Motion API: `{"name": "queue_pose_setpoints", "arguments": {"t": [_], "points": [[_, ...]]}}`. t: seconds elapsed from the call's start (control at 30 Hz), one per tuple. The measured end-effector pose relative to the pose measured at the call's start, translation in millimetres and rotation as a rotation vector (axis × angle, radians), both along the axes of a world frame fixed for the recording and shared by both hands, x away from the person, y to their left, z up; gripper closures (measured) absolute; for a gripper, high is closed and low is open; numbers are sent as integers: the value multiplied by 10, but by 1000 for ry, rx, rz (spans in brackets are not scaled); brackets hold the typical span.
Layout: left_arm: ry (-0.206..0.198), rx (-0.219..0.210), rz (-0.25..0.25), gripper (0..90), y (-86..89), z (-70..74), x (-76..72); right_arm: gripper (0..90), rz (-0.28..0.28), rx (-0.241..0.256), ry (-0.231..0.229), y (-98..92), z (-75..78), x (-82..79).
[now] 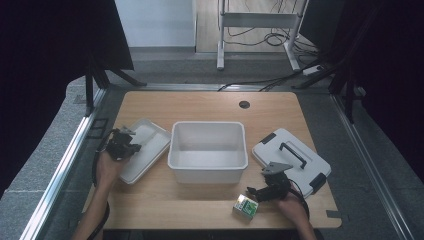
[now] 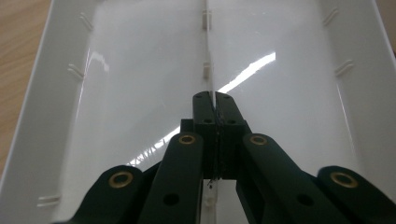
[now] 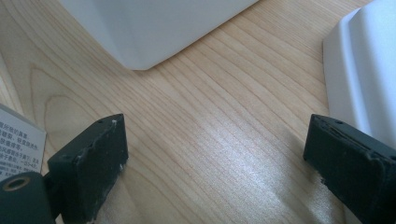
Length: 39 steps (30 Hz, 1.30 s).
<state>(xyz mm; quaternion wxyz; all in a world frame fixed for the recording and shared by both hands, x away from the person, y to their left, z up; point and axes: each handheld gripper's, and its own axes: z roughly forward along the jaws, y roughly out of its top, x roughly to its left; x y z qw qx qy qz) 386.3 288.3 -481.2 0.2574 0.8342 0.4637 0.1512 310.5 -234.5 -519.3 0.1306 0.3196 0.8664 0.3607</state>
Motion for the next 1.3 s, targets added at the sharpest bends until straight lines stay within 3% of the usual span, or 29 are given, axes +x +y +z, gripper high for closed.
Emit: {"name": "queue_pose_setpoints", "arguments": {"t": [0.23,0.4,0.53,0.8,0.97,1.17,1.3], "points": [[15,-7,1,890,-4,-149,-7,63,-1,1,0,1,0,0],[7,-26,-4,876,8,-142,-15,63,-1,0,0,1,0,0],[-9,-60,1,744,22,-67,-38,63,-1,1,0,1,0,0],[-32,-117,-9,350,18,91,-139,63,-1,1,1,1,0,-1],[-64,-139,-31,160,-37,197,-257,63,-1,1,1,1,0,-1],[-78,-182,-101,43,-163,301,-448,63,-1,1,0,1,0,0],[-100,-163,-150,0,-295,336,-589,63,-1,1,0,1,0,0]]}}
